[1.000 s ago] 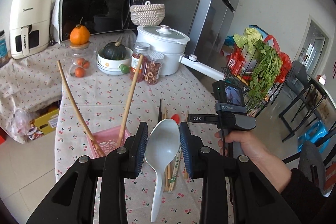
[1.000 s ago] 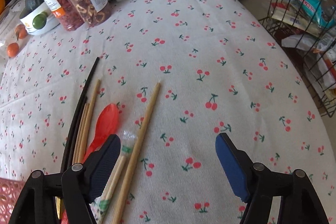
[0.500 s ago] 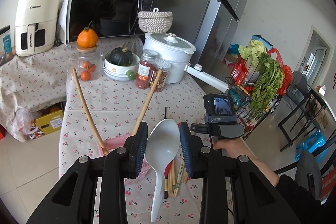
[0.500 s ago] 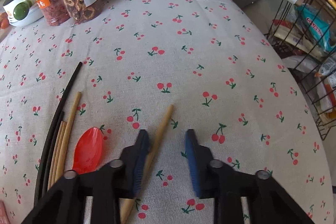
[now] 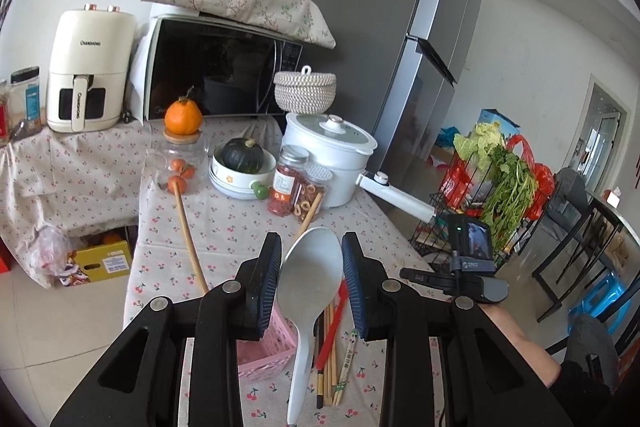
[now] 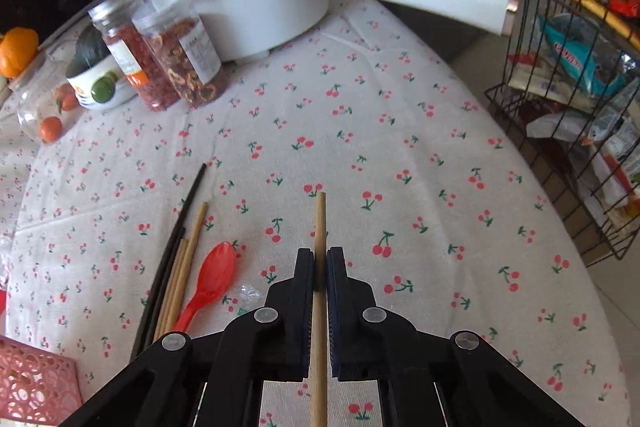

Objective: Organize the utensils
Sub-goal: 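Carry the white spoon toward the pink holder while the right tool grasps a wooden chopstick, then place the white spoon in the pink holder while the right tool lowers its chopstick in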

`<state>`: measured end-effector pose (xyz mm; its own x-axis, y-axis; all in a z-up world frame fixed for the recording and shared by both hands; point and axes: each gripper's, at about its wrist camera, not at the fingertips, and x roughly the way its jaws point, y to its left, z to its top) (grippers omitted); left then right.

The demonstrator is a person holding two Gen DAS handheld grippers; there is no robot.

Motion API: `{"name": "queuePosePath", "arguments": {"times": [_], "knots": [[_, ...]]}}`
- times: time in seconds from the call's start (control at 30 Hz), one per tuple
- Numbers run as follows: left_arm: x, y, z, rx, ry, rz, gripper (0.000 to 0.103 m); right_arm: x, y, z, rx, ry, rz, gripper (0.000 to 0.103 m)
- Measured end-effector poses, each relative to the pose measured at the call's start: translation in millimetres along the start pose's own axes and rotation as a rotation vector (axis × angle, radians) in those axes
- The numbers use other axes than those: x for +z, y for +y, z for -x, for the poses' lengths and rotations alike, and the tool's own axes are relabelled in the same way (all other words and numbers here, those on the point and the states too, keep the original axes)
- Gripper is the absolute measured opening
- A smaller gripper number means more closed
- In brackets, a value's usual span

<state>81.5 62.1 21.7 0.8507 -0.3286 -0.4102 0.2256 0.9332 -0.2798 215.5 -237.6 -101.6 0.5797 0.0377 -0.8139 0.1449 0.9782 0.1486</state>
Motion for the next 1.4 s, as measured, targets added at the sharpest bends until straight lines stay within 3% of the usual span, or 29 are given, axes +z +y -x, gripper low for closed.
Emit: {"name": "queuePosePath", "arguments": {"times": [0.2,0.43,0.93,1.13,1.2,1.27,1.4], "knots": [[2,-1,8,0.042,-0.163,-0.036,0.033,-4,-1,55,0.048,-0.1,0.014,0.003],[-10,1,-13,0.135,-0.24,-0.035,0.033,-11,2,89,0.05,-0.159,0.035,0.003],[-28,17,-64,0.226,-0.228,0.014,0.033,-15,13,146,0.12,-0.281,0.082,0.003],[-30,21,-71,0.237,-0.18,0.031,0.034,-15,16,153,0.141,-0.295,0.088,0.003],[-29,21,-72,0.232,-0.156,0.033,0.038,-15,17,155,0.146,-0.297,0.09,0.003],[-29,20,-69,0.23,-0.138,0.029,0.052,-15,19,158,0.154,-0.299,0.092,0.003],[-27,19,-62,0.234,-0.093,0.018,0.062,-16,25,167,0.184,-0.311,0.095,0.003]]}}
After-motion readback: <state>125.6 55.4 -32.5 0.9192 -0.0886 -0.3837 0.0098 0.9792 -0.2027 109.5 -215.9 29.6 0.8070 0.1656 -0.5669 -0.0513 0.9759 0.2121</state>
